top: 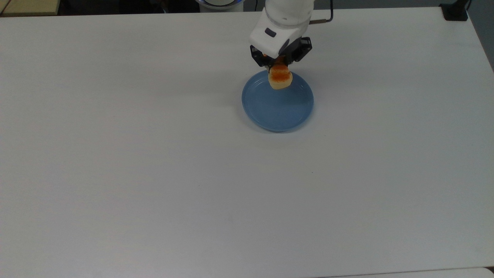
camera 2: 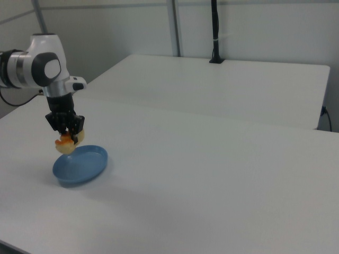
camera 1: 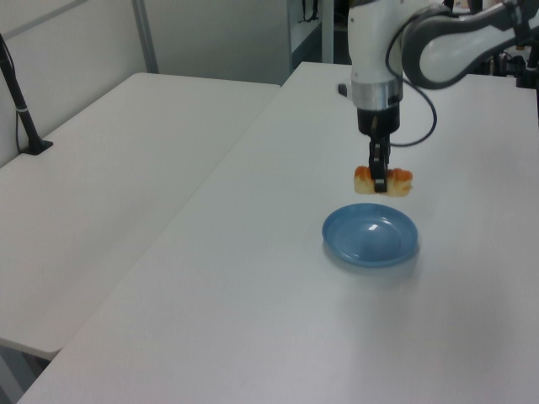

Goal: Put the bread on a plate
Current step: 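Lower the bread roll onto the blue plate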

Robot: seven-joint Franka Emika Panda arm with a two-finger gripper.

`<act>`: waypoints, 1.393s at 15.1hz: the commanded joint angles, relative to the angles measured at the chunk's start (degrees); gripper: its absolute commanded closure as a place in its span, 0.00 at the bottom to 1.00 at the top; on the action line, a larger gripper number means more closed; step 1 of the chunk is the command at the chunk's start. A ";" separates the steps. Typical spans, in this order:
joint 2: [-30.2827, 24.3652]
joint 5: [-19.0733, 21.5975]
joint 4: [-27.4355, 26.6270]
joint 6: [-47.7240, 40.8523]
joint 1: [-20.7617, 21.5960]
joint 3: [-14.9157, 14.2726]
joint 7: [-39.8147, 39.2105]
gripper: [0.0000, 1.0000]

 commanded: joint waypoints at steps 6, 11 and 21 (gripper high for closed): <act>6.55 -8.51 -1.53 8.19 1.92 0.01 9.37 0.64; 7.44 -10.71 -1.27 8.19 2.10 0.01 12.53 0.11; 5.51 -10.46 -0.91 7.14 1.49 -0.08 13.24 0.00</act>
